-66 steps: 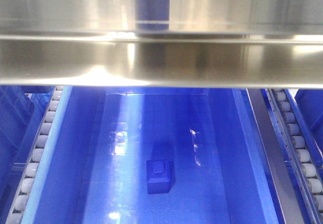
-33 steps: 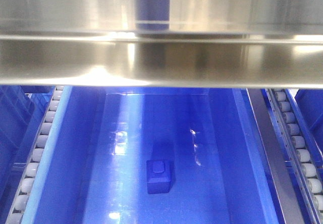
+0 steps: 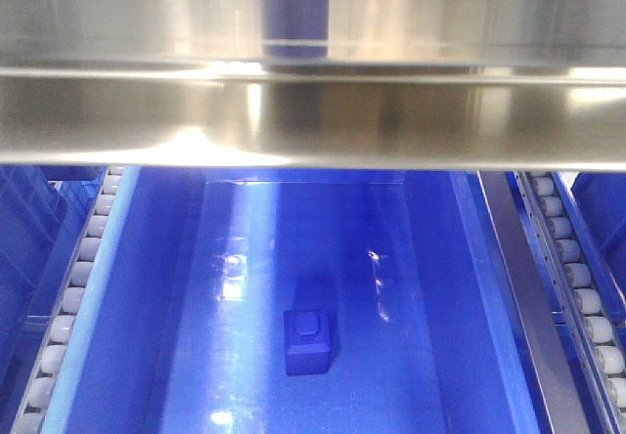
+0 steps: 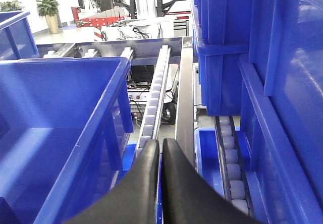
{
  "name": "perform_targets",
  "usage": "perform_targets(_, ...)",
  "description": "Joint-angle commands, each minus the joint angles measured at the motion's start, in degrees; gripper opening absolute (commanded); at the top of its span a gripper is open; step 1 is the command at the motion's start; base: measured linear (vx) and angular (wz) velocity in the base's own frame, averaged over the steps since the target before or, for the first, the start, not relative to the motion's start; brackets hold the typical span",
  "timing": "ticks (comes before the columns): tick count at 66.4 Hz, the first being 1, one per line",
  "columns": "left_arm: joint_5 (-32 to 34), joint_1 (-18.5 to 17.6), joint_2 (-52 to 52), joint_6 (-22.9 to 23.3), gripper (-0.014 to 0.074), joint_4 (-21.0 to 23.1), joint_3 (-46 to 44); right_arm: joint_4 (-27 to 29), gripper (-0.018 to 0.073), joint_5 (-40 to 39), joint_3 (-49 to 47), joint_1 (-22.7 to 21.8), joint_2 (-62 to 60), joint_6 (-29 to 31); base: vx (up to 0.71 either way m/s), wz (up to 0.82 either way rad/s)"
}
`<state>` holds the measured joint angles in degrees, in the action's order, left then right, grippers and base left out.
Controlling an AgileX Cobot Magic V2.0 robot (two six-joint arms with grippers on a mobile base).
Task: Pour parts from conveyor to right shelf
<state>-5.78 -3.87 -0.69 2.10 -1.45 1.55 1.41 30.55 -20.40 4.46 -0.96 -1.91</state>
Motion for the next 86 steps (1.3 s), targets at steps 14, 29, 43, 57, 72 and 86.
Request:
perform_targets(14, 4.5, -0.3, -0.7, 0.4, -0.0006, 0.4, -1.1, -0.1, -0.0009, -5.5, -1.0, 0.0, 0.5, 0.1, 0.00, 0.00)
perform_targets(29, 4.5, -0.3, -0.7, 0.4, -0.0006, 0.4, -1.1, -1.4, -0.0009, -22.6, 9.8, 0.0, -0.4, -0.1, 0.00, 0.00)
perform_targets(43, 4.5, -0.3, -0.7, 0.4, -0.0006, 0.4, -1.1, -2.0, -0.0009, -27.2, 16.7, -2.4, -0.4, 0.3, 0.00, 0.00)
perform_targets(57, 4.5, -0.3, -0.7, 0.4, -0.0006, 0.4, -1.1, -3.5, -0.0009, -27.9, 20.1, -7.2, -0.4, 0.3, 0.00, 0.00)
perform_targets(72, 4.5, -0.3, -0.7, 0.4, -0.0006, 0.4, -1.1, -3.5, -0.0009, -33.8, 22.5, -6.7, -0.4, -0.2, 0.00, 0.00)
perform_targets(86, 4.5, -0.3, -0.7, 0.4, -0.0006, 0.4, -1.1, -3.7, -0.0009, -35.6, 22.5, -6.7, -0.4, -0.1, 0.00, 0.00)
